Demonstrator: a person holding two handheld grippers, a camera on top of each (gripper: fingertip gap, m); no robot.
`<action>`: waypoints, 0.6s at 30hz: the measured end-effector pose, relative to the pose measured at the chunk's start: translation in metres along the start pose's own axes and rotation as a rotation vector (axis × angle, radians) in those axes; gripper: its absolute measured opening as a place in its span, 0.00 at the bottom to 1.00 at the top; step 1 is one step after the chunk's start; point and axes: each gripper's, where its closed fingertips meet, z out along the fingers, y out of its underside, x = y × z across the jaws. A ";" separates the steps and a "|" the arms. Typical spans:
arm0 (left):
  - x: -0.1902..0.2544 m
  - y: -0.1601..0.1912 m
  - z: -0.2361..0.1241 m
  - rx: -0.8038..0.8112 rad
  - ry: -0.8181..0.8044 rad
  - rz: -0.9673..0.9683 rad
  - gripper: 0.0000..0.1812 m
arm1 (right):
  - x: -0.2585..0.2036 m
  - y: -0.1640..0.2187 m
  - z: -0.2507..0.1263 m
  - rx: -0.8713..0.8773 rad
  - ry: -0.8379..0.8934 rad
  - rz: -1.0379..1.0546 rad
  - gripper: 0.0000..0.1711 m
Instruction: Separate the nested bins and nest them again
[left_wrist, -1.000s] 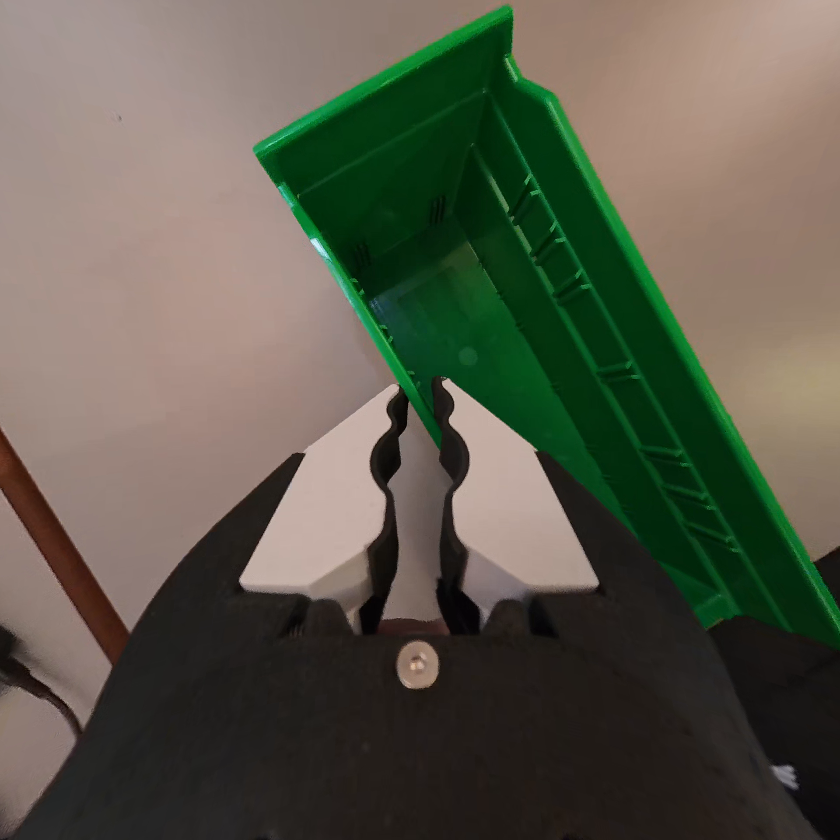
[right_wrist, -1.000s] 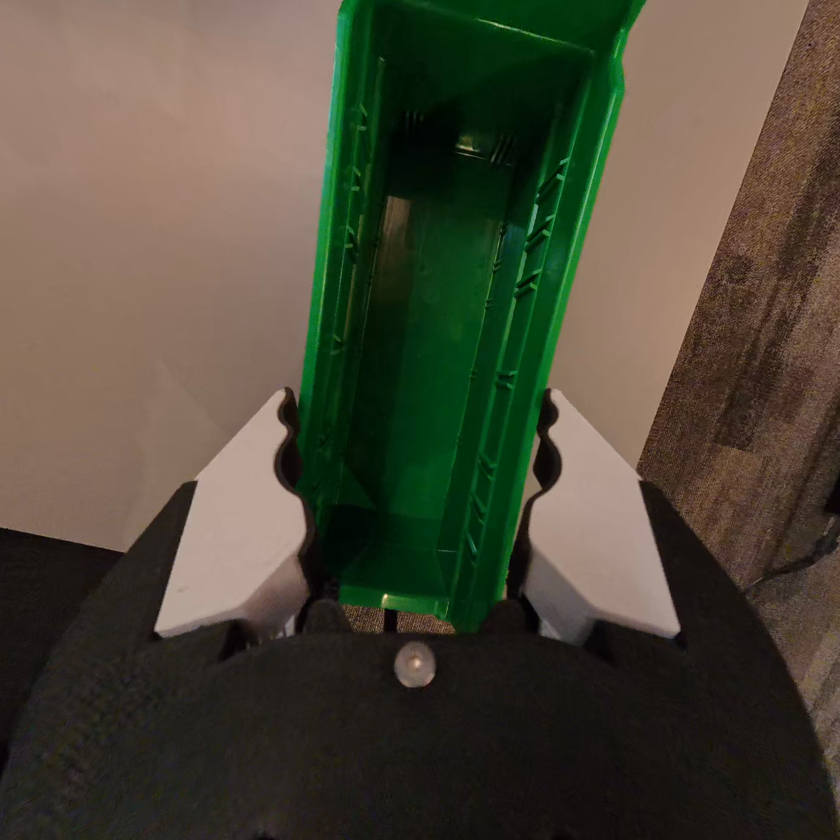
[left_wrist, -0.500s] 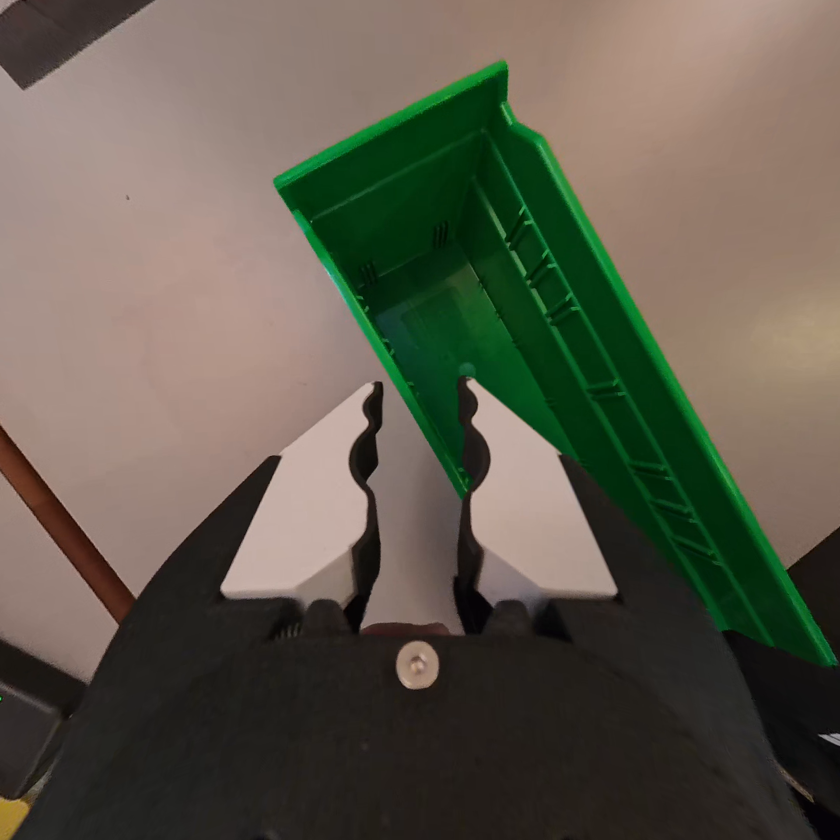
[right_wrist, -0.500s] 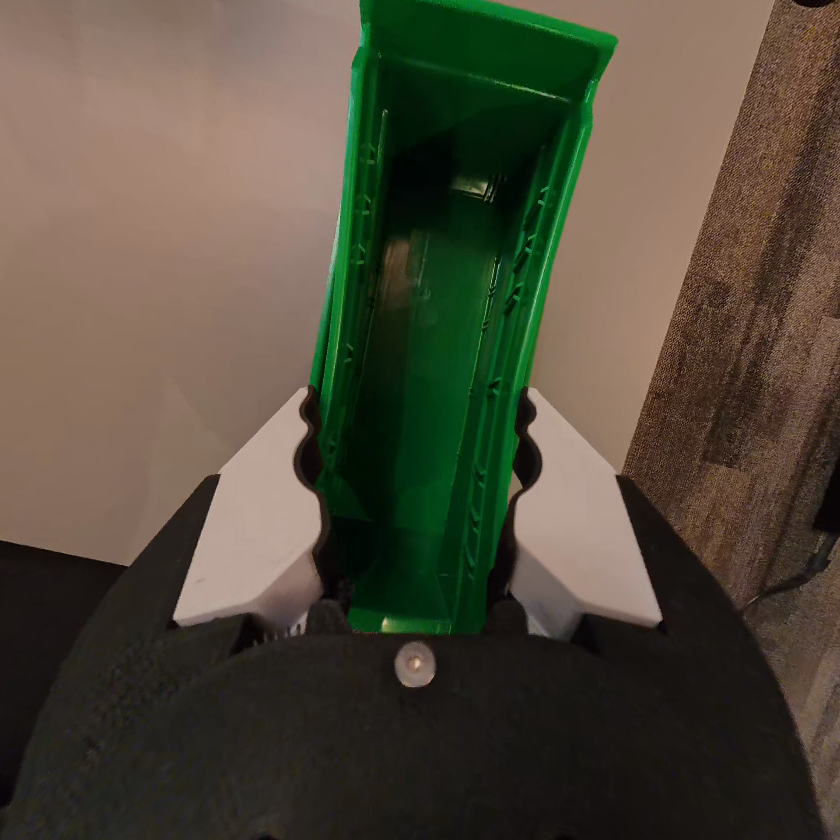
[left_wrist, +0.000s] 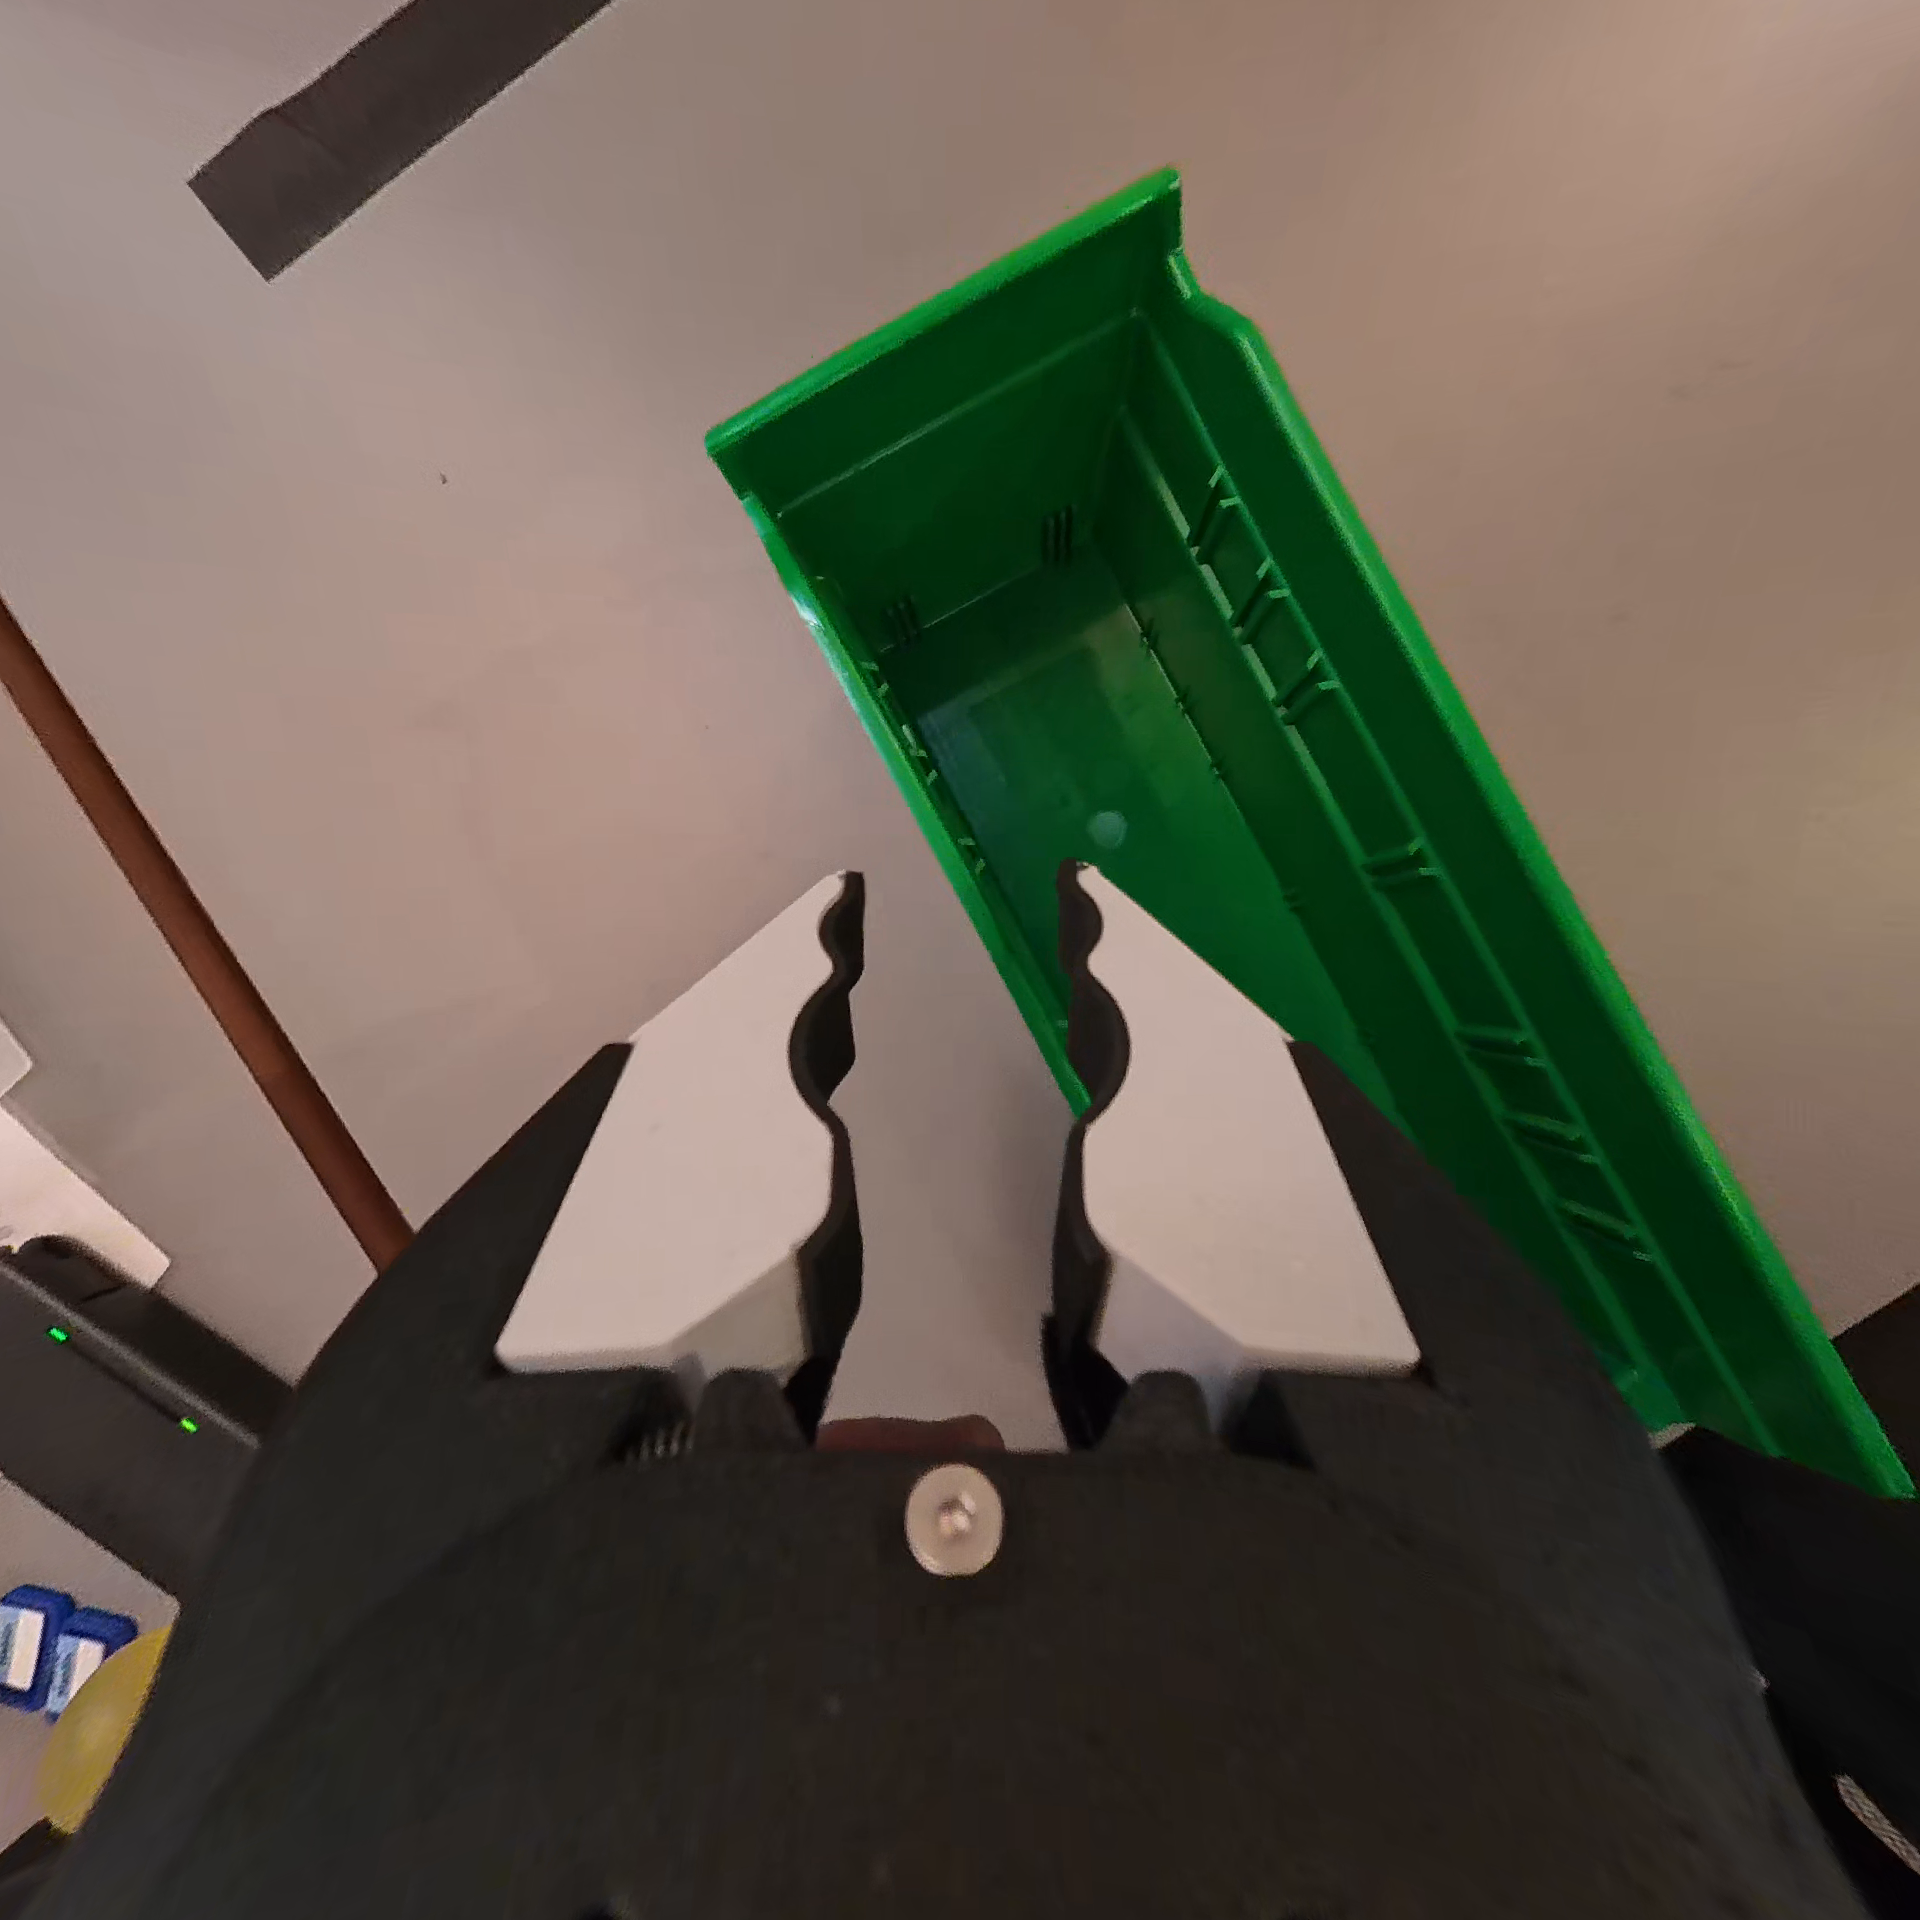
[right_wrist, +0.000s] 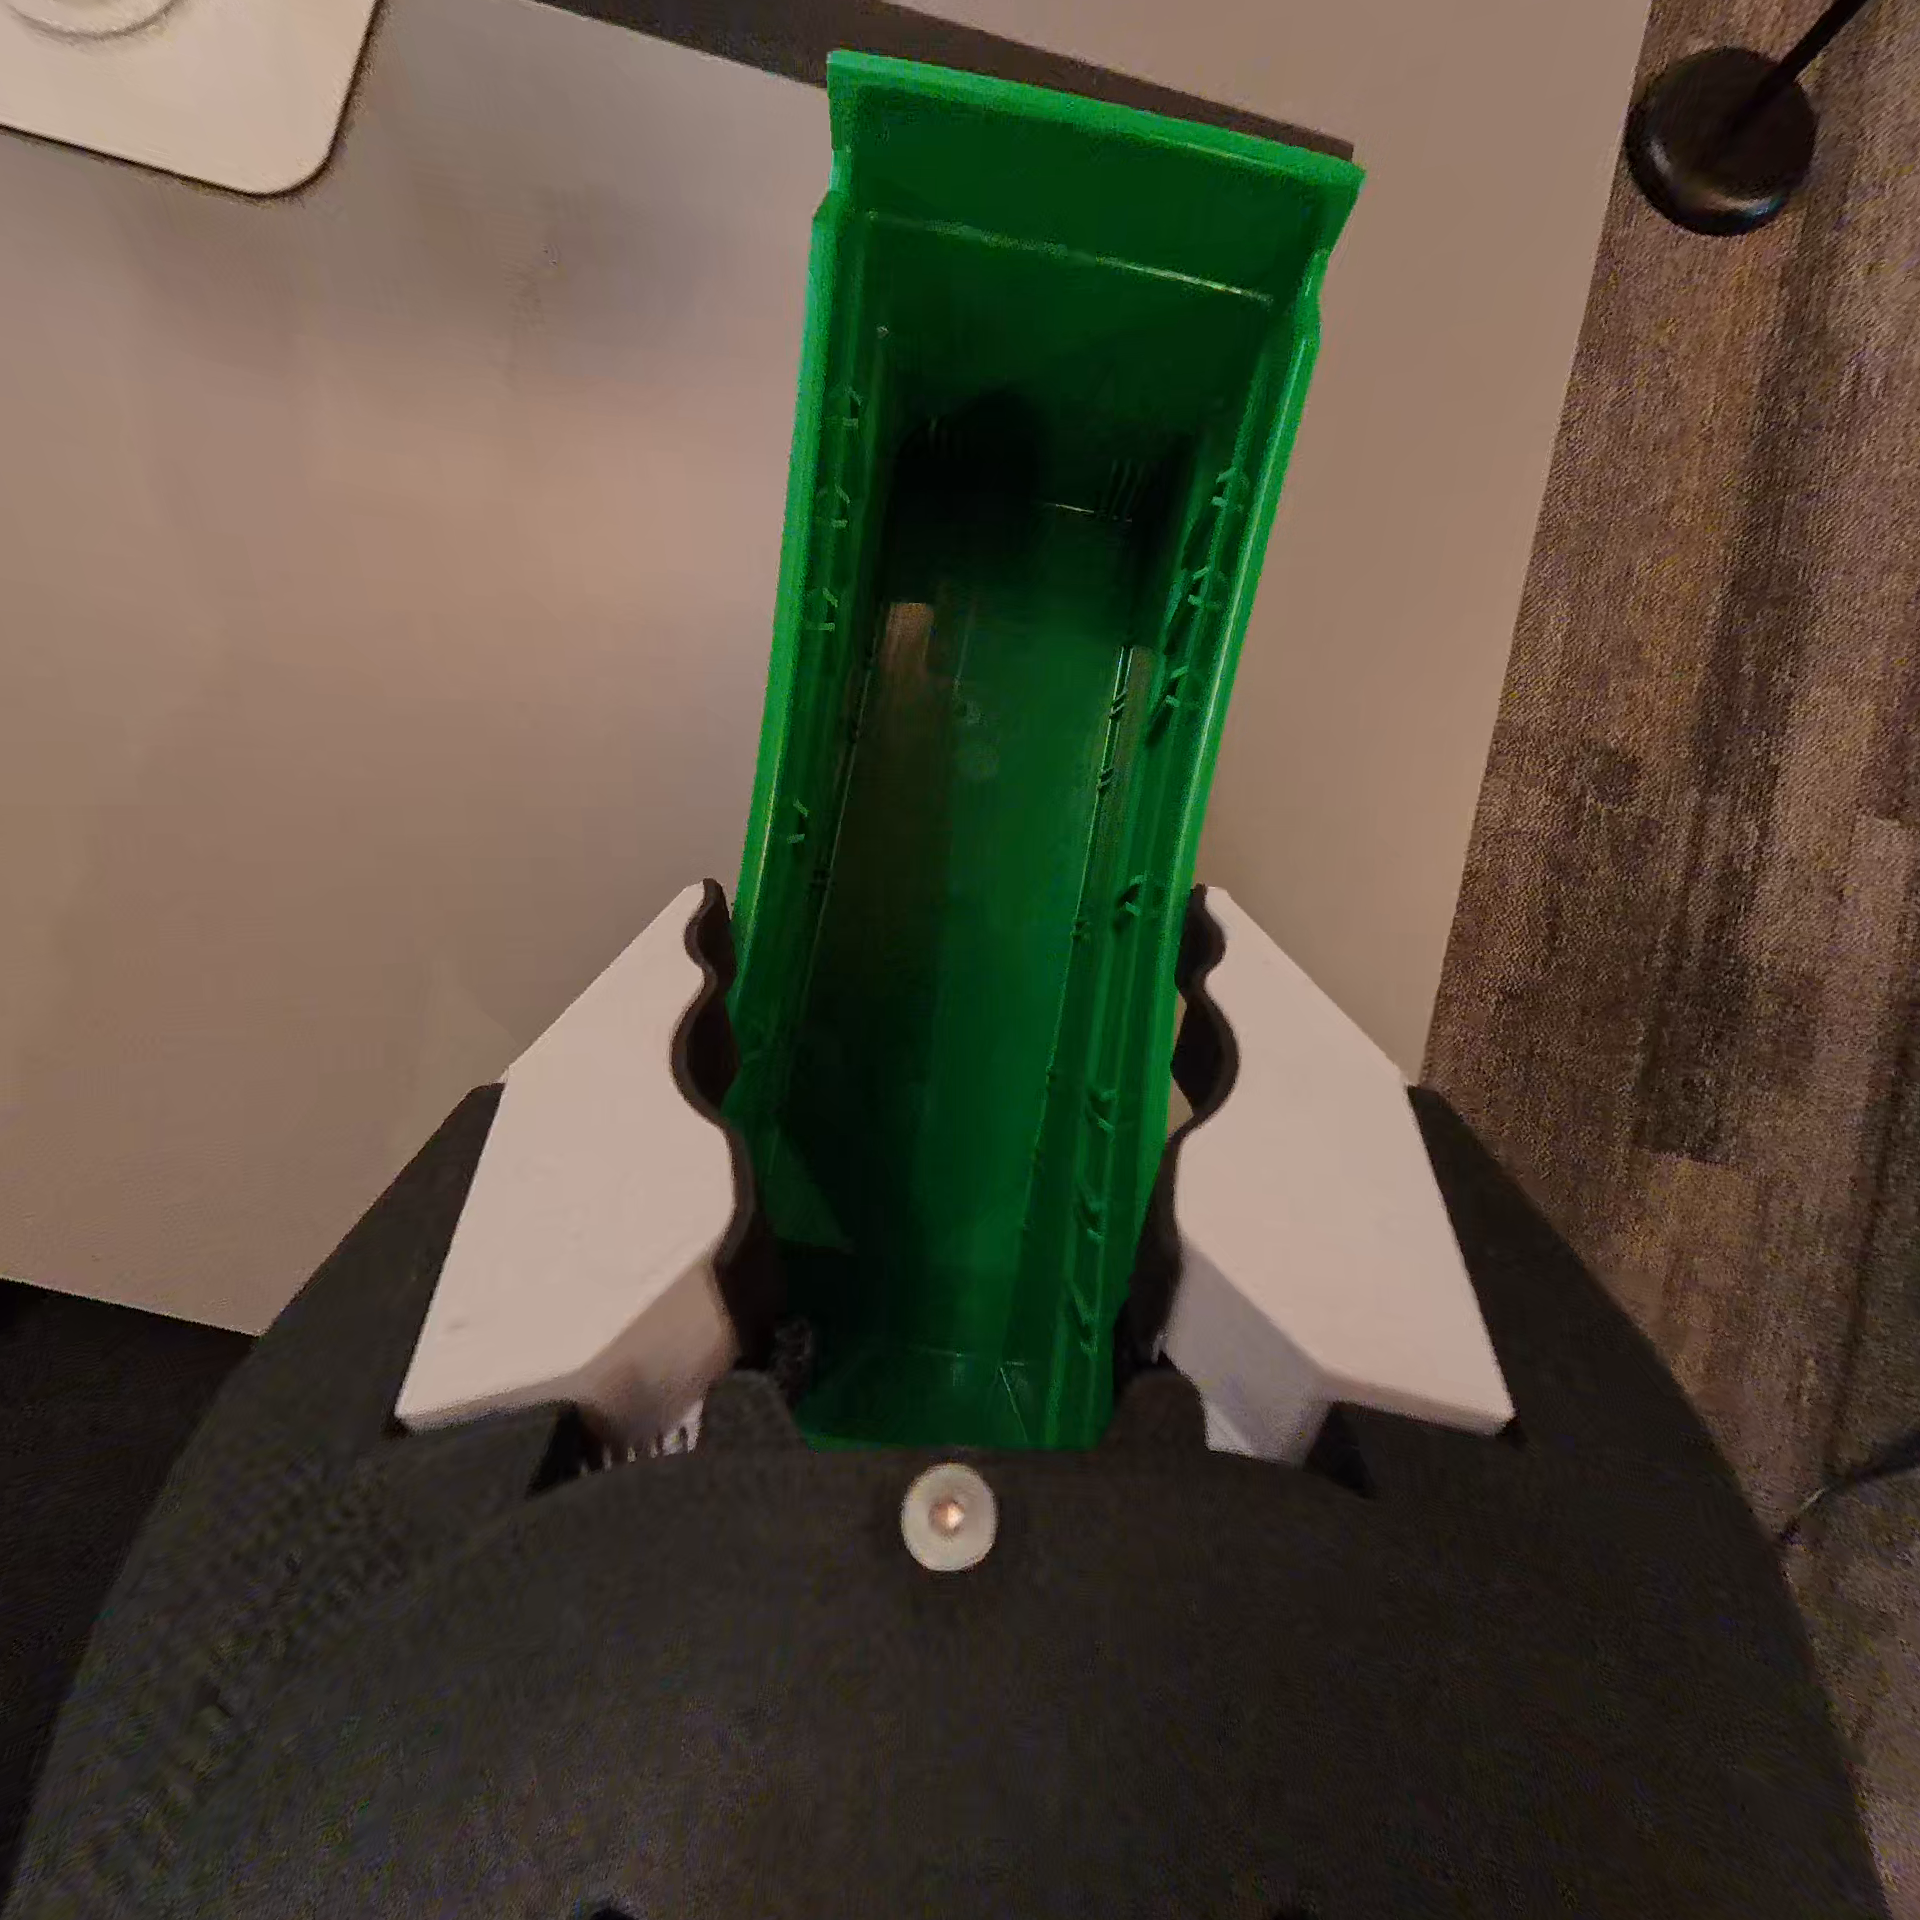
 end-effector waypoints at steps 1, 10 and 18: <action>-0.001 -0.001 -0.002 0.007 -0.004 -0.003 0.21 | 0.000 -0.003 -0.003 0.003 0.007 -0.009 0.50; -0.011 -0.012 -0.034 0.119 -0.081 -0.077 0.27 | -0.017 -0.051 -0.054 0.147 0.005 -0.041 0.50; 0.017 -0.061 -0.101 0.275 -0.288 -0.064 0.30 | -0.127 -0.102 -0.087 0.253 -0.182 -0.173 0.51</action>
